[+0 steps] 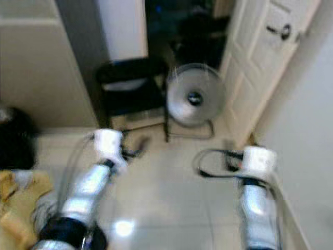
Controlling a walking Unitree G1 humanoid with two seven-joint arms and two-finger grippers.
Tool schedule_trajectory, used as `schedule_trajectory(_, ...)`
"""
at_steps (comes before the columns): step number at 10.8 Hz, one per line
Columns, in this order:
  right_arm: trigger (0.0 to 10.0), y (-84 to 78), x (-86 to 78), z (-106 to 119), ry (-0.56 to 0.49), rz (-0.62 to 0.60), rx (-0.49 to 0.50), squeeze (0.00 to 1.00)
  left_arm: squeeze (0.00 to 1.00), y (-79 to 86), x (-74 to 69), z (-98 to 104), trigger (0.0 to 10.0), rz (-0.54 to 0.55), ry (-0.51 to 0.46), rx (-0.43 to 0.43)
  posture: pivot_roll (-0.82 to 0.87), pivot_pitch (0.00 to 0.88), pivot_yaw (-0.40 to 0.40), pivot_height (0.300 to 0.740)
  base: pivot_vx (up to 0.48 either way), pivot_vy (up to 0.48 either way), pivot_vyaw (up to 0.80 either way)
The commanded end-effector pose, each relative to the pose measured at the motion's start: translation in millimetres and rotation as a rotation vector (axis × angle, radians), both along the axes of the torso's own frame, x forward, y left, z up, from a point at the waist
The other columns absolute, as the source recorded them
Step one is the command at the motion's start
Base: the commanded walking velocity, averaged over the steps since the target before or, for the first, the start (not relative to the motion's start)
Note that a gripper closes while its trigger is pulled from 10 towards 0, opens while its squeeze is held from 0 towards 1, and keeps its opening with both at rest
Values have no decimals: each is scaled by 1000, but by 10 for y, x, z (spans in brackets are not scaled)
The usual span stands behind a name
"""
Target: Clean up the room
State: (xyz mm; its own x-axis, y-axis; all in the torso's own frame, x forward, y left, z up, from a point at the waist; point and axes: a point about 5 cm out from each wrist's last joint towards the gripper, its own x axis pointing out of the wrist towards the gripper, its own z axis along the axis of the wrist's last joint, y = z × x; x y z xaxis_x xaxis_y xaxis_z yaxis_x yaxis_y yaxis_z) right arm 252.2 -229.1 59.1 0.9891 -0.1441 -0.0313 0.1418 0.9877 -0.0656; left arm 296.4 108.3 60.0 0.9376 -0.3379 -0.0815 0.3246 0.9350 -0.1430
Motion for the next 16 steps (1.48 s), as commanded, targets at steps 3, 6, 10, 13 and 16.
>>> schedule_trajectory(3,10000,-111,-64,-31,13,-30,-11,35,0,-29,-16,-49,10000,82,38,-42,-203,0,16,736,459,0,0)
schedule_trajectory(6,10000,-22,-41,-43,16,-12,5,35,0,-89,18,-24,10000,31,17,0,-214,0,24,736,458,0,0)
schedule_trajectory(10,10000,2,55,-30,18,8,26,35,0,1,101,9,10000,83,1,20,-211,0,22,736,458,0,0)
schedule_trajectory(13,10000,123,204,35,15,110,20,35,0,129,153,61,10000,137,-29,46,-196,0,36,736,454,0,0)
schedule_trajectory(16,10000,144,264,108,-7,111,27,31,0,253,201,83,10000,162,-36,56,-175,0,23,736,442,0,0)
